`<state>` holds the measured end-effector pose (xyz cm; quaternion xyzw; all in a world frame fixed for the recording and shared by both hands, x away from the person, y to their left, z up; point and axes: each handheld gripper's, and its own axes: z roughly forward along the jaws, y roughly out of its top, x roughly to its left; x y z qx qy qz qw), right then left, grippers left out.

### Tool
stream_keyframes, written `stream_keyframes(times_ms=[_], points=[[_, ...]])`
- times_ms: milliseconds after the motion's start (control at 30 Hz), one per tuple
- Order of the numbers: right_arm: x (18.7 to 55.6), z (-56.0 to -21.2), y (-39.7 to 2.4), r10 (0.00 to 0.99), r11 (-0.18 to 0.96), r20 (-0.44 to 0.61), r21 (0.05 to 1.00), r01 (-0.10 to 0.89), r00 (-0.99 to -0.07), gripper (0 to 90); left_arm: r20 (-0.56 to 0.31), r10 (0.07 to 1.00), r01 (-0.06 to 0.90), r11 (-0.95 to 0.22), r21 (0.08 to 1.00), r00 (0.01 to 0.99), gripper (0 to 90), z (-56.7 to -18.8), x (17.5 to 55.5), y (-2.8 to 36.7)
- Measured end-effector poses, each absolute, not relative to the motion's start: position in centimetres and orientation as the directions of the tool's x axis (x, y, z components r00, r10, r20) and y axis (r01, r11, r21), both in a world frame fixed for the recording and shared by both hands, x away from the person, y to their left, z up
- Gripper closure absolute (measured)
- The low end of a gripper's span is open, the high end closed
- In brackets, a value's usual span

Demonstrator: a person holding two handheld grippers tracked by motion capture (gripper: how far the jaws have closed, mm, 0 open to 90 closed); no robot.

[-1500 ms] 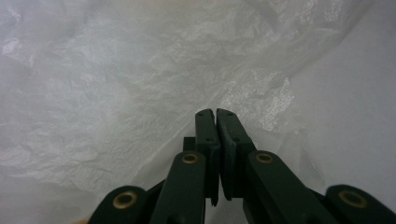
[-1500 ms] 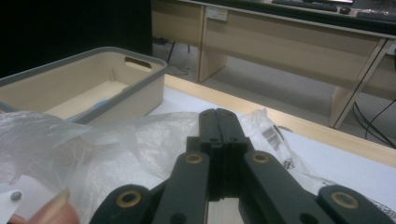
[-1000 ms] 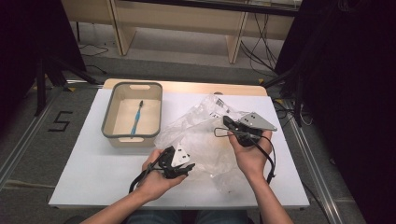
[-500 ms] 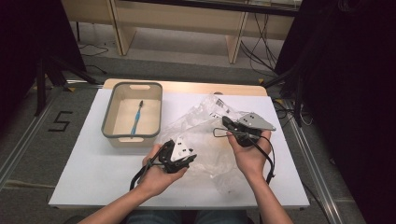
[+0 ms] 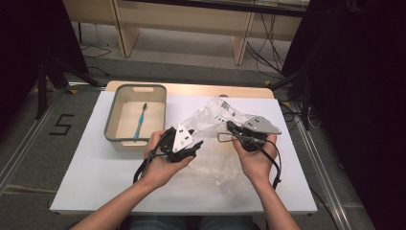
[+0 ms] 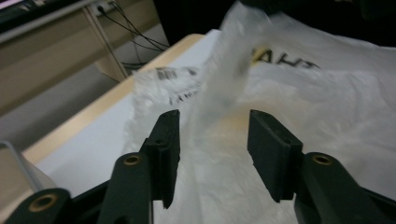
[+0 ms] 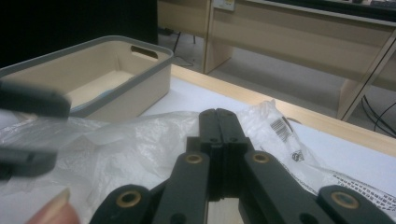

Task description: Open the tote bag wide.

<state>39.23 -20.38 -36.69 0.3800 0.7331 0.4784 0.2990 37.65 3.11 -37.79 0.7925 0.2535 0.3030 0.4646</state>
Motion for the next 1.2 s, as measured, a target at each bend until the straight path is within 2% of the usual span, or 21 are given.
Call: stream_keyframes(times_ms=[100, 233, 367, 433, 533, 633, 733, 933, 1000, 1033, 1133, 1200], points=[[39.3, -36.8, -20.3, 0.841, 0.254, -0.072, 0.928, 0.274, -0.537, 90.0, 0.248, 0.664, 0.167, -0.495, 0.853, 0.705, 46.0, -37.8, 39.4, 2.4], [39.2, -36.7, -20.2, 0.836, 0.257, -0.071, 0.927, 0.273, -0.545, 90.0, 0.232, 0.612, 0.215, -0.568, 0.795, 0.756, 49.5, -38.9, 41.5, 1.5], [39.2, -36.7, -20.2, 0.831, 0.26, -0.069, 0.926, 0.276, -0.552, 90.0, 0.266, 0.584, 0.189, -0.602, 0.776, 0.767, 64.7, -39.3, 42.5, 0.7], [39.2, -36.7, -20.1, 0.828, 0.262, -0.067, 0.924, 0.277, -0.557, 90.0, 0.267, 0.597, 0.182, -0.585, 0.791, 0.756, 75.6, -39.1, 42.8, 0.7], [39.1, -36.7, -20.1, 0.816, 0.275, -0.062, 0.917, 0.291, -0.575, 90.0, 0.285, 0.616, 0.161, -0.566, 0.808, 0.734, 87.2, -38.5, 43.0, 0.9], [39.0, -36.8, -19.8, 0.798, 0.303, -0.061, 0.901, 0.311, -0.6, 89.0, 0.306, 0.629, 0.127, -0.547, 0.828, 0.714, 89.2, -37.9, 43.1, 1.2], [39.0, -36.9, -19.5, 0.769, 0.353, -0.078, 0.879, 0.32, -0.634, 78.5, 0.315, 0.639, 0.1, -0.526, 0.844, 0.702, 89.3, -37.5, 43.1, 1.3], [39.0, -37.0, -18.0, 0.724, 0.471, -0.174, 0.831, 0.294, -0.668, 30.2, 0.337, 0.637, 0.062, -0.519, 0.853, 0.694, 89.3, -37.1, 43.0, 1.5], [39.1, -37.2, -17.5, 0.721, 0.496, -0.211, 0.823, 0.278, -0.66, 20.1, 0.336, 0.637, 0.055, -0.513, 0.857, 0.694, 89.3, -37.1, 42.9, 1.5], [39.2, -37.4, -17.3, 0.72, 0.509, -0.225, 0.814, 0.279, -0.657, 17.0, 0.334, 0.638, 0.055, -0.51, 0.859, 0.694, 89.3, -37.1, 42.9, 1.5], [39.7, -38.5, -17.1, 0.712, 0.559, -0.266, 0.775, 0.295, -0.65, 16.0, 0.336, 0.64, 0.052, -0.508, 0.86, 0.691, 89.3, -37.0, 42.8, 1.6], [39.9, -39.1, -17.1, 0.711, 0.577, -0.277, 0.756, 0.311, -0.646, 20.3, 0.338, 0.637, 0.052, -0.512, 0.858, 0.693, 89.3, -36.9, 42.8, 1.7]])
